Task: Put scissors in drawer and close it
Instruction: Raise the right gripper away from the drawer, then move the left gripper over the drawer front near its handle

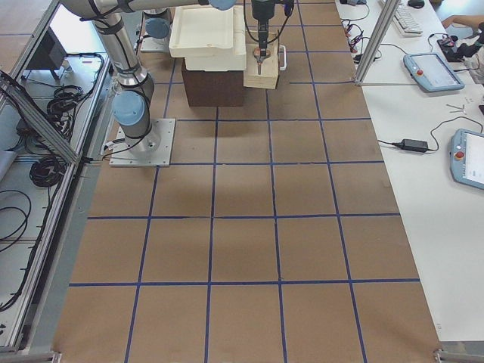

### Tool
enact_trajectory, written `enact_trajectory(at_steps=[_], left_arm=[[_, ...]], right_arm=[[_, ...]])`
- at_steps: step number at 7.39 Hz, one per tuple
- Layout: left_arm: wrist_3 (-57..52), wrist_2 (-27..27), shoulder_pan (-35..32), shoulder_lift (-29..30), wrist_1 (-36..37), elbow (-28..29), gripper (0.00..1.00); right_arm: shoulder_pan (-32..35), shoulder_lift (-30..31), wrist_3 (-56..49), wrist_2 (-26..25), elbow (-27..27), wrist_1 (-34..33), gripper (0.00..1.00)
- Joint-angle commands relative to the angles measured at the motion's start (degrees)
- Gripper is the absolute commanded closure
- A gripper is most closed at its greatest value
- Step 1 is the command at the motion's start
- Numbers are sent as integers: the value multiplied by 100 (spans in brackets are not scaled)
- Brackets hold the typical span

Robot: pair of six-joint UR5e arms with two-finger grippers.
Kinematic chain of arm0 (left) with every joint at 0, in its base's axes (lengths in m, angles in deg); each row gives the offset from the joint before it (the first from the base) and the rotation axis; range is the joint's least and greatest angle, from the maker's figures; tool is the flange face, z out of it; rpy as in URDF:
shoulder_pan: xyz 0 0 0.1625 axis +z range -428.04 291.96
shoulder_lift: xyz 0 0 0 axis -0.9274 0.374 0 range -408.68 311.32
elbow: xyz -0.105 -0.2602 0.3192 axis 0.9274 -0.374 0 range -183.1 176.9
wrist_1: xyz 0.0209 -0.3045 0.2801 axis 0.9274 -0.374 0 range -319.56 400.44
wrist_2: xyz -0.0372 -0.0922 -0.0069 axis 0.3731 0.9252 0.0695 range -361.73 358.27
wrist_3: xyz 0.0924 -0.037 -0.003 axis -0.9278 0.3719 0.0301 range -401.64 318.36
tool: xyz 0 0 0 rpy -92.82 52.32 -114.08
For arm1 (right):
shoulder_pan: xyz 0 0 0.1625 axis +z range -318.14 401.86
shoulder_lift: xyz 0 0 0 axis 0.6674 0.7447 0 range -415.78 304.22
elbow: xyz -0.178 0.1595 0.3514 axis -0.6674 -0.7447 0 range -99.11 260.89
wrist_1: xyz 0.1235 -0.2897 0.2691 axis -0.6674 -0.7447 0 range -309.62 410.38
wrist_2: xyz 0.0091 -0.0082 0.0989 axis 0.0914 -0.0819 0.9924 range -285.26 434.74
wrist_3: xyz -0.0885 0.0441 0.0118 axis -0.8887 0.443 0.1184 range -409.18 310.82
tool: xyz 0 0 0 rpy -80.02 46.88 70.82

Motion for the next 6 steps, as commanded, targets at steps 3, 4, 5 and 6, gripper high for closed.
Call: enact_trajectory(at_steps=[3,4,5,6], left_arm=[[327,715,-271,1224,565,880,0],[712,1086,-395,1680,917,1004,0],[733,1098,-431,2094,1347,1049,0],[725,1099,-440,2385,1517,1049,0]], right_arm=[[-1,-38,-50,18,83,19,0],[-9,-47,-67,18,117,28,0],[-9,-38,-59,27,222,20,0],[-9,-38,-137,27,258,19,0]])
